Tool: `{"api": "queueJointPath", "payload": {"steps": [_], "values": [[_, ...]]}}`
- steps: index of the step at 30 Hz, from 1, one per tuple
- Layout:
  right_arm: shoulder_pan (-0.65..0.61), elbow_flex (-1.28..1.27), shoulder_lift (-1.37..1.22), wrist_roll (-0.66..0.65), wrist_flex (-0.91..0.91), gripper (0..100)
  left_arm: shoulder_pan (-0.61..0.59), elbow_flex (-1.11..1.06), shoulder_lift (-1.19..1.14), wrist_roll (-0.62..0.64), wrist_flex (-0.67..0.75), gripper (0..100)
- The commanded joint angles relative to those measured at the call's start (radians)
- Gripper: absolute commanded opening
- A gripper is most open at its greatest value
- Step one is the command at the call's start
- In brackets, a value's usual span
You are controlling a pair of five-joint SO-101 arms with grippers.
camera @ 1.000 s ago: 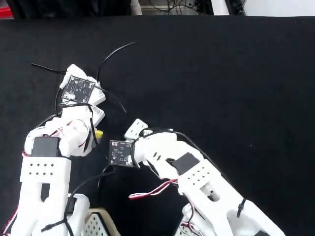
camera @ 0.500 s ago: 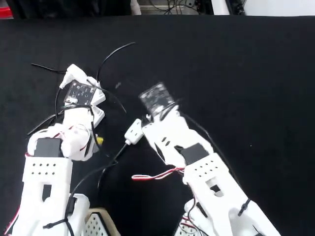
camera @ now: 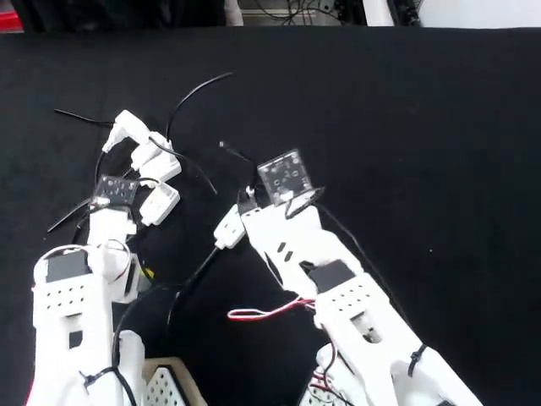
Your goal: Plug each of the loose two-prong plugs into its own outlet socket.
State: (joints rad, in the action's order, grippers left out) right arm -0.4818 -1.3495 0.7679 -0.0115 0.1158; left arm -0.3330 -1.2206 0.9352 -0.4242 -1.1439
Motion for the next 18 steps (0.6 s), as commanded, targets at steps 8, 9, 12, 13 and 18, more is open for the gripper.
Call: {"api": "queueJointPath", "payload": {"steps": [8, 9, 12, 13, 18], "values": [[-0.014, 0.107, -0.318, -0.044, -0.155, 1.2, -0.025, -0.130, 0.017, -0.014, 0.170, 25], [-0.014, 0.110, -0.321, -0.049, -0.155, 1.2, -0.025, -0.133, 0.017, -0.014, 0.180, 25], [-0.014, 0.101, -0.297, -0.104, -0.155, 1.1, -0.025, -0.133, 0.017, -0.014, 0.187, 25], [-0.014, 0.087, -0.280, -0.115, -0.158, 1.1, -0.025, -0.133, 0.017, -0.014, 0.189, 25], [-0.075, -0.012, -0.157, -0.121, -0.160, 1.1, -0.025, -0.134, 0.017, -0.014, 0.189, 25]]}}
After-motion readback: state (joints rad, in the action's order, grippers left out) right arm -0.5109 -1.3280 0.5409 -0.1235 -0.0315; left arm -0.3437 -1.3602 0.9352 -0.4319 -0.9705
